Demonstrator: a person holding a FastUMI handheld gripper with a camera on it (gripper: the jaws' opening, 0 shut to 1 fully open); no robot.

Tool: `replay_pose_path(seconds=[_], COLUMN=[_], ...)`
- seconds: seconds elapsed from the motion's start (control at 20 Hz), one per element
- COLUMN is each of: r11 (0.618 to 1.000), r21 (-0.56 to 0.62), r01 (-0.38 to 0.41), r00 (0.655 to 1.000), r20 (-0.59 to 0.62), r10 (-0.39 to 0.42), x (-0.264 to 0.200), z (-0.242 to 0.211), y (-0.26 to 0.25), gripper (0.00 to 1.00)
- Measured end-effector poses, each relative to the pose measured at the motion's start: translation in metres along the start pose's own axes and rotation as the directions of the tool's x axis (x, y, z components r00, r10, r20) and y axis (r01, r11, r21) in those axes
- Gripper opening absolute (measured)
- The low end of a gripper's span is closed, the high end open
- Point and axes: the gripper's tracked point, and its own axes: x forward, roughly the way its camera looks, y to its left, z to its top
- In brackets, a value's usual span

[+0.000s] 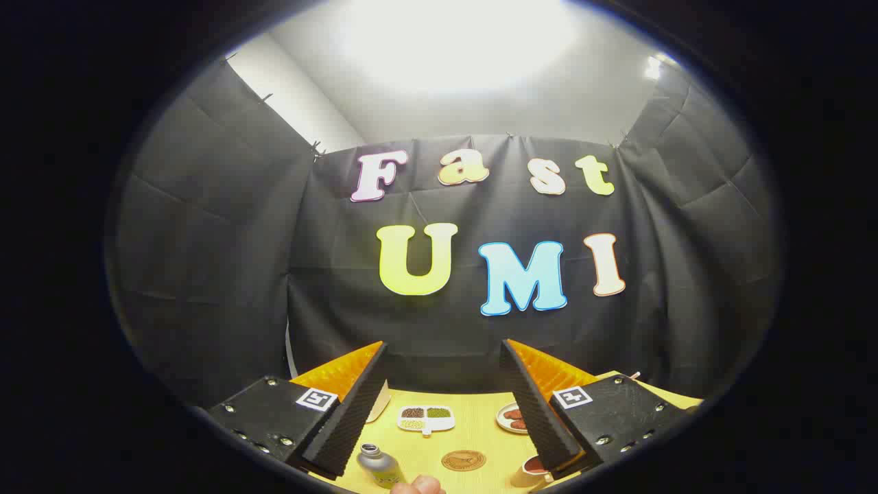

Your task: Take the bottle from table, then pour the juice into the cup, finally place the bottle on the coaster

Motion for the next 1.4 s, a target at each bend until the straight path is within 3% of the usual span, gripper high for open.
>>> replay_pose_path(seconds=[0.6, 1.4], r11=[1.000, 0.999], r21=[-0.004, -0.032], r01=[0.030, 0.010], r00=[1.000, 1.000], r20=[0.010, 0.004], r10=[-0.030, -0.010], x=[-0.001, 0.000], z=[0.007, -0.001], y=[-0.005, 0.010], gripper=[0.99, 0.99])
